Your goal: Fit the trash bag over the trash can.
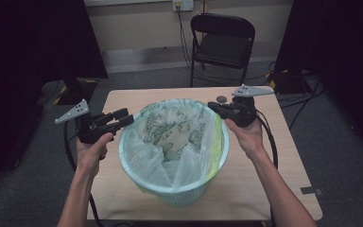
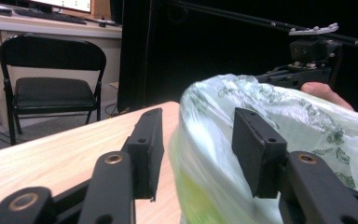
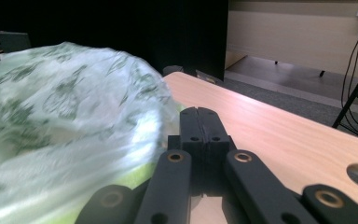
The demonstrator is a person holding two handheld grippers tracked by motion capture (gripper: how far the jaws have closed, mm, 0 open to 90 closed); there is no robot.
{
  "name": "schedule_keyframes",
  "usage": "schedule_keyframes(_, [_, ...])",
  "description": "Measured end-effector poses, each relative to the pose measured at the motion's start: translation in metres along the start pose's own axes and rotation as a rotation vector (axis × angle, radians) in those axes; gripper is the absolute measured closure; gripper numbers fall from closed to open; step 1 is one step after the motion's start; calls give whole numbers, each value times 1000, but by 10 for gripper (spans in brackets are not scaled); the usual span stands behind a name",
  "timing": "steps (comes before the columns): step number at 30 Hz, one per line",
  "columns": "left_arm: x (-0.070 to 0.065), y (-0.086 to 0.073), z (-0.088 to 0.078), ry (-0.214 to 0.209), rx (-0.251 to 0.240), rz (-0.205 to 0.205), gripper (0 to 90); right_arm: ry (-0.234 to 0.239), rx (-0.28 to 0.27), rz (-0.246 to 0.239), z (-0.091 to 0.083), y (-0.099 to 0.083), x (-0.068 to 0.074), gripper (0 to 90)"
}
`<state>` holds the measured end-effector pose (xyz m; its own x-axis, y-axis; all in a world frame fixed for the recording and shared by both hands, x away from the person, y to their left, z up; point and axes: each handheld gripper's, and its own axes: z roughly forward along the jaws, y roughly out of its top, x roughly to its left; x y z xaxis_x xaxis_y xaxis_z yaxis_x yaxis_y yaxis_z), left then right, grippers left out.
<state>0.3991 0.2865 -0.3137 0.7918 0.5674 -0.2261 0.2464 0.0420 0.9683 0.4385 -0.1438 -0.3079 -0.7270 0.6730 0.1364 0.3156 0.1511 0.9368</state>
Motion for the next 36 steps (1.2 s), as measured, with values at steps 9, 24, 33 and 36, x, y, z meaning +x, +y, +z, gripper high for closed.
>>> schedule_keyframes(9, [11,4,24,-48,31,10,715,12,-15,33,35,16,-17,769])
schedule_keyframes(24, [-9,0,-5,-18,44,45,762,16,-33,-8,-19,18,8,468])
schedule_keyframes(33, [-14,1,-7,-9,31,49,662,28,44,-35,-2,26,14,465])
schedule_keyframes(36, [-11,2,-1,4,38,45,653,44,72,-62,5,28,18,552])
